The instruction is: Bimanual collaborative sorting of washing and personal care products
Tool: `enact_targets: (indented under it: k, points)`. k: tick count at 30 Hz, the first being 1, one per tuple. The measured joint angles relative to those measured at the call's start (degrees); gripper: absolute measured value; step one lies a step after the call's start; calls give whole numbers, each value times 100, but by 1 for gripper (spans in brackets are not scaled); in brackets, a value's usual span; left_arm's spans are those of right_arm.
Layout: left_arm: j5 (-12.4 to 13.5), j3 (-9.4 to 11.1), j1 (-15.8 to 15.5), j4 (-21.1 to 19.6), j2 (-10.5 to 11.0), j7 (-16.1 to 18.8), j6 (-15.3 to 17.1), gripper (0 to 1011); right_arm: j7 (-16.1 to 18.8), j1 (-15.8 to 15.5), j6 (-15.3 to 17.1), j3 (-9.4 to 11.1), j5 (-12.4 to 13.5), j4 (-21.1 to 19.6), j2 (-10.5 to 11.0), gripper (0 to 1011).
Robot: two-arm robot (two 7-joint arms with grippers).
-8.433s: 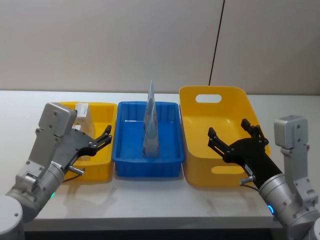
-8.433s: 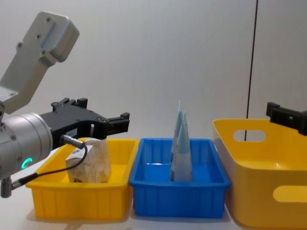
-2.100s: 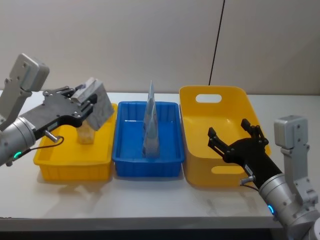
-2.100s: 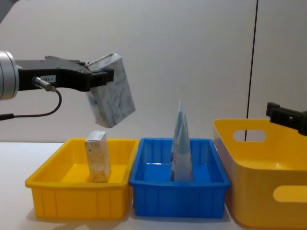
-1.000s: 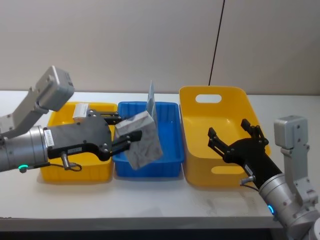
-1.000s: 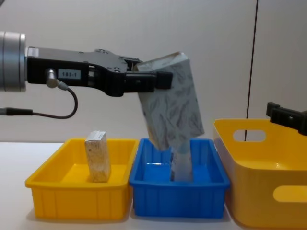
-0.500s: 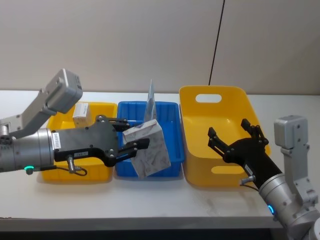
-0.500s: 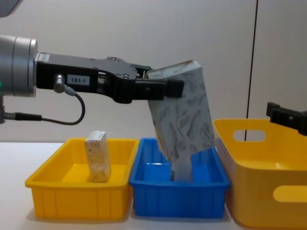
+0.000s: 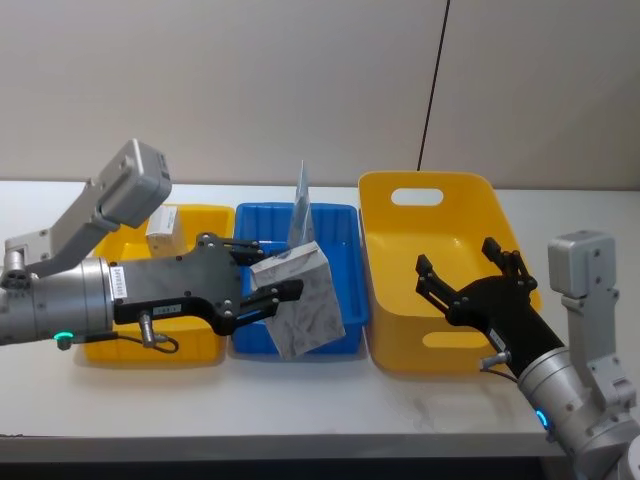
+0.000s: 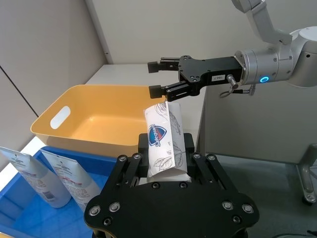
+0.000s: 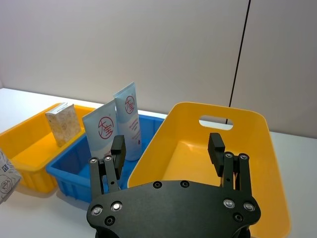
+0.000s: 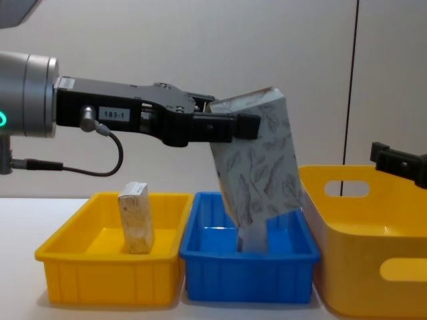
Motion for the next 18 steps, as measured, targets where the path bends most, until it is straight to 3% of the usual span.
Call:
enact_targets:
  k: [18]
  points:
    - [-13,28,-22,24,-9,-9,7,352,106,25,2,-14,19,10,9,1003]
